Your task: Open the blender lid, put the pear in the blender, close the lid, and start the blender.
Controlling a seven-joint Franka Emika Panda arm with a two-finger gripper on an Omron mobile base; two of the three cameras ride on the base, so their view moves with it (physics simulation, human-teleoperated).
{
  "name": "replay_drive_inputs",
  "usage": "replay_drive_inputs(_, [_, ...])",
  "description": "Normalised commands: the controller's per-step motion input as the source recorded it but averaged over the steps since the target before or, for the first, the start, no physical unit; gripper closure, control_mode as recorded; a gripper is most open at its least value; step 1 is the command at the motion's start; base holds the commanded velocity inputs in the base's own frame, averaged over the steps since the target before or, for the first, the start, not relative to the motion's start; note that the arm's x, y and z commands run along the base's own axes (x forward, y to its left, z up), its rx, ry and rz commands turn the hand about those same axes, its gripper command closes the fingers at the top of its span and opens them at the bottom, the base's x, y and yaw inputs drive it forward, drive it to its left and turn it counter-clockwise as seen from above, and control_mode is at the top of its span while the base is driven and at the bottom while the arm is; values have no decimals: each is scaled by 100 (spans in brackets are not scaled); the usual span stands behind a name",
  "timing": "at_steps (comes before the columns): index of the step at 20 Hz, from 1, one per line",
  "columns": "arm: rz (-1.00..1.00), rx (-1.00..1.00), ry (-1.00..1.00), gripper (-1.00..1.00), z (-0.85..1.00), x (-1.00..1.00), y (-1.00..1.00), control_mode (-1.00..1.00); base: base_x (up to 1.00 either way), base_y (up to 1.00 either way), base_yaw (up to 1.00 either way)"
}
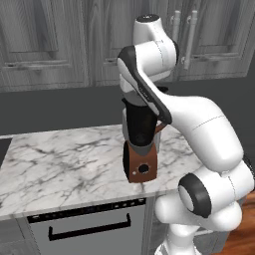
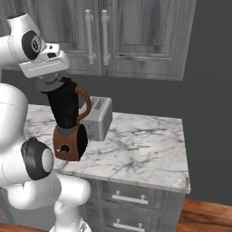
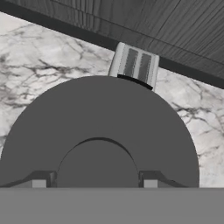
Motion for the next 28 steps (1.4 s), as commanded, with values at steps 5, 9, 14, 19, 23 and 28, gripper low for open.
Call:
replay_drive_inputs(5, [-2, 0, 0, 100, -10, 19, 0, -100, 0, 0, 0])
replay_drive_inputs(9, [-2, 0, 0, 100, -3, 23, 0, -100, 0, 0, 0])
replay_drive_inputs(14, [0, 0, 0, 100, 0, 18, -1, -100, 0, 0, 0])
replay_drive_inputs(19, [0, 0, -1, 100, 0, 13, -4, -100, 0, 0, 0])
replay_drive_inputs(23, [0, 0, -5, 100, -1, 0, -22, -100, 0, 0, 0])
replay_drive_inputs(28, [0, 1, -8, 100, -1, 0, -29, -100, 0, 0, 0])
